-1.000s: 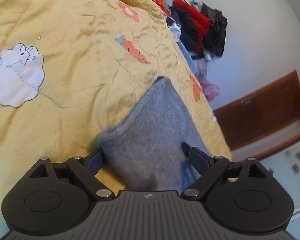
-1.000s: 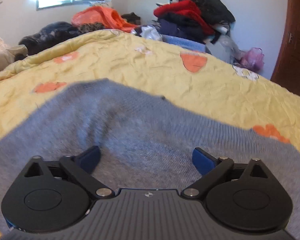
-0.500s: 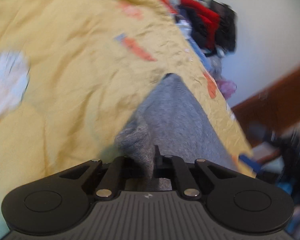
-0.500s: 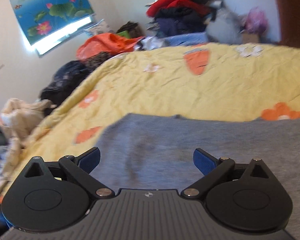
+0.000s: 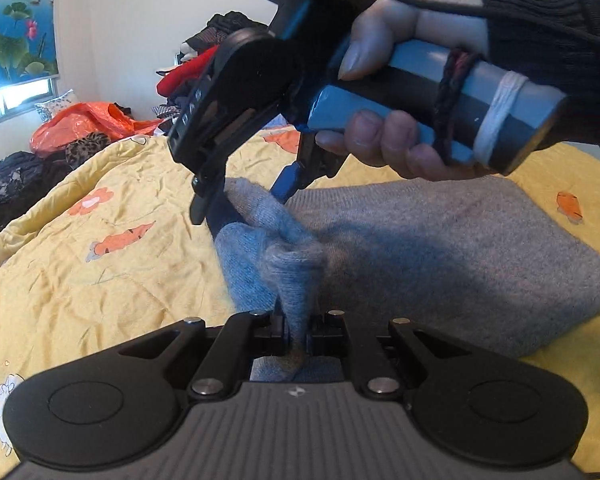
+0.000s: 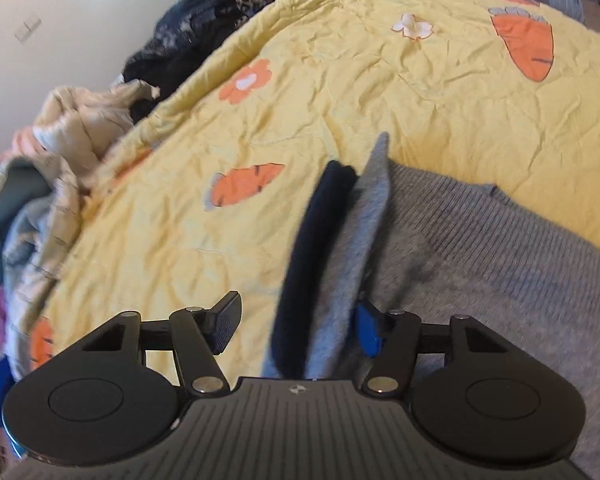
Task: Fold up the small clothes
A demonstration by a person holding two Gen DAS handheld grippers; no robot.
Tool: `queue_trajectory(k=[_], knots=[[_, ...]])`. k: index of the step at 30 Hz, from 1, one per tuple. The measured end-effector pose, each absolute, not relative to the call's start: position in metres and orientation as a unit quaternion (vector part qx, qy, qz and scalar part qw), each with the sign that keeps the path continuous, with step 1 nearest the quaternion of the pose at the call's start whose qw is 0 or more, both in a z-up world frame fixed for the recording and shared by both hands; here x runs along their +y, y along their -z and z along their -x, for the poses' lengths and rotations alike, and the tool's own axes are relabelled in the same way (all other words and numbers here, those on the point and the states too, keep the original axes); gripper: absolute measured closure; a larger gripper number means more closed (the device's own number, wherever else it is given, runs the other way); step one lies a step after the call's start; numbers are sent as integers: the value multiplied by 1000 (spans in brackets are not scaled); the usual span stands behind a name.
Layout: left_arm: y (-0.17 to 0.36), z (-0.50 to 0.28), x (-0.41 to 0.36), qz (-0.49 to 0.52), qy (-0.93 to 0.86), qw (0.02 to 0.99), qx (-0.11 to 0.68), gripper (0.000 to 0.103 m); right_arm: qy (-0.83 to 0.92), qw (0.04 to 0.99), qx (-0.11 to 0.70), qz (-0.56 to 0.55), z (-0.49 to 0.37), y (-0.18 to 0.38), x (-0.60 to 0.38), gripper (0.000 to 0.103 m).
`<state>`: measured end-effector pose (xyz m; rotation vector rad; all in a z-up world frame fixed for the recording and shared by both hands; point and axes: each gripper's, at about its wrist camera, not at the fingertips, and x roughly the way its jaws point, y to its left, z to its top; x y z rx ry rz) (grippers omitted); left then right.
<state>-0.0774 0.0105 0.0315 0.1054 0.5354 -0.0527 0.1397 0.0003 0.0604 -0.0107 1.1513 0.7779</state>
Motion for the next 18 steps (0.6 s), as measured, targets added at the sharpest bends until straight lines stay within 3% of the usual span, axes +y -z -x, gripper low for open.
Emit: queue_trajectory(k=[4, 6, 7, 8, 12, 18], knots=[[-30, 79, 5, -64, 33, 961, 266, 96, -345, 769, 537, 19, -154, -49, -2, 42], [-31, 77, 0, -70, 35, 960, 267, 96, -351, 767, 536, 16, -157, -44, -7, 57], [-33, 76, -3, -71, 37, 960, 267, 96, -358, 767, 533, 17, -157, -42, -8, 77], [-36, 76, -6, -71, 41, 960, 267, 96, -370, 763, 530, 12, -157, -41, -12, 84], [-52, 70, -33, -79, 78, 962, 249, 96, -400, 781, 479, 13, -146, -56, -45, 86], [-70, 66, -112, -83, 191, 952, 225, 96, -365, 820, 440, -16, -132, -93, -180, 86]])
